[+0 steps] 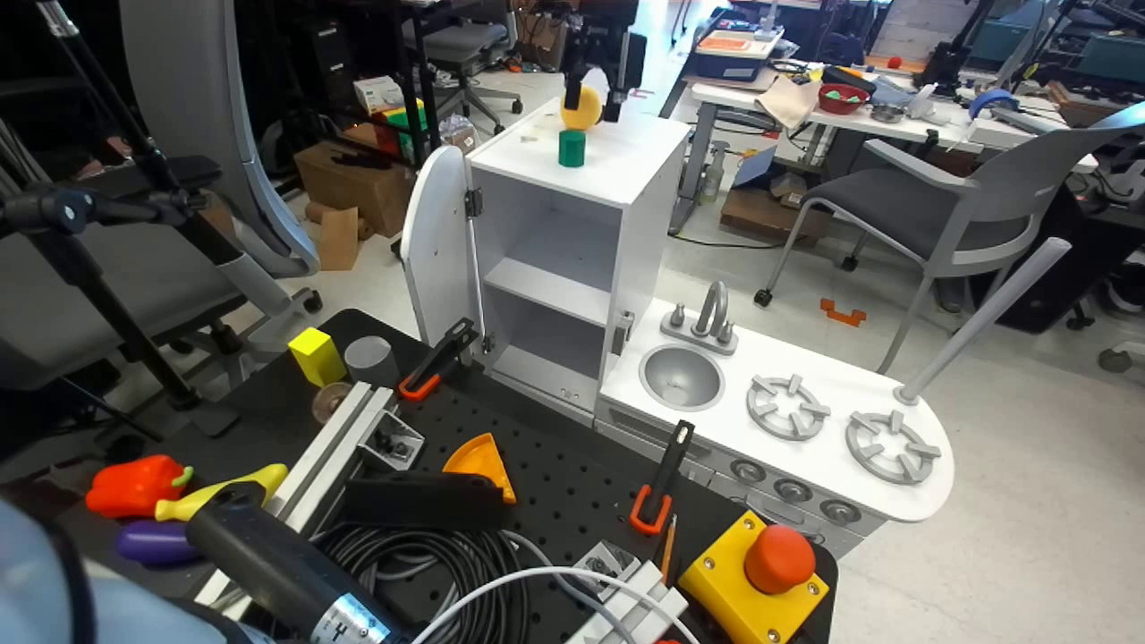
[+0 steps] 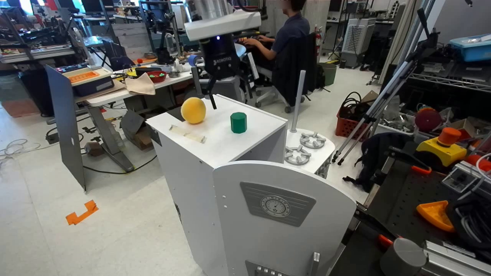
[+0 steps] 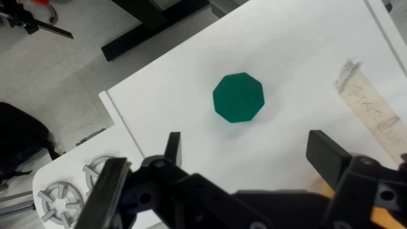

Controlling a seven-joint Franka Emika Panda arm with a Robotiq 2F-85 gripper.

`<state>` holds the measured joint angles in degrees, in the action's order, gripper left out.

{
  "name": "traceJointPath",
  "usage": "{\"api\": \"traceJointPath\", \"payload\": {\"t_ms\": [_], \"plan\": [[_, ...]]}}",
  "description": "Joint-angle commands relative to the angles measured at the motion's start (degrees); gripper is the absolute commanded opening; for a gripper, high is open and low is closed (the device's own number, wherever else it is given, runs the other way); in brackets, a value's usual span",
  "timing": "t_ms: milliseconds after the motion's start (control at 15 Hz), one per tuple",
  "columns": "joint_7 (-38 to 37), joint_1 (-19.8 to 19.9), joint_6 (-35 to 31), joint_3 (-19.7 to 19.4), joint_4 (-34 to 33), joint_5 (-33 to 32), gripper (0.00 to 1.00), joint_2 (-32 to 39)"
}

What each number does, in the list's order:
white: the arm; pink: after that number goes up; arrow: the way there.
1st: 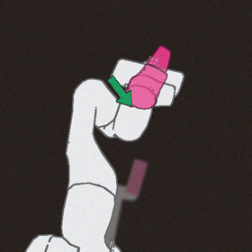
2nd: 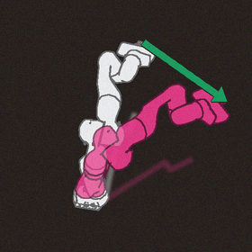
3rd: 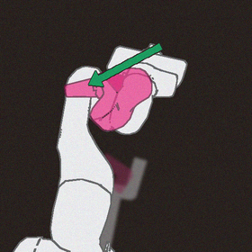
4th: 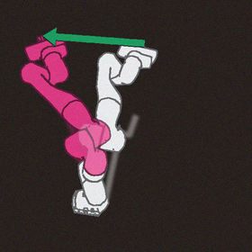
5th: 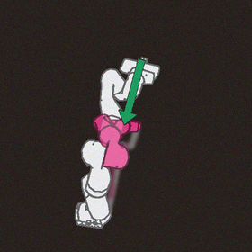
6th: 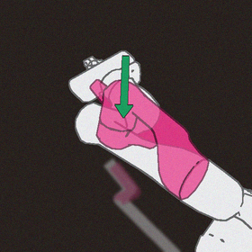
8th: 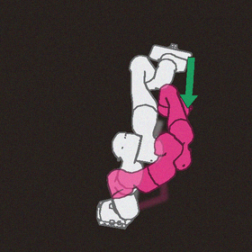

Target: Move the green object closer to you

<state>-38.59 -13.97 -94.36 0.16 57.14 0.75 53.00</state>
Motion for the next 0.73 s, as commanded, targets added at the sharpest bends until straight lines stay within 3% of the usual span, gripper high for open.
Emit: {"api": "traceJointPath", "payload": {"t_ms": [0,267,400,667], "plan": [[2.66,-0.22,-6.62,0.02,13.78,-1.09,1.0,-11.53],[3.54,-0.46,-5.41,0.8,17.76,0.03,1.0,-18.9],[2.44,-0.51,-3.88,0.61,13.58,-0.14,1.0,-15.95],[2.4,-0.48,-3.12,0.8,15.68,-0.19,1.0,-18.58]]}}
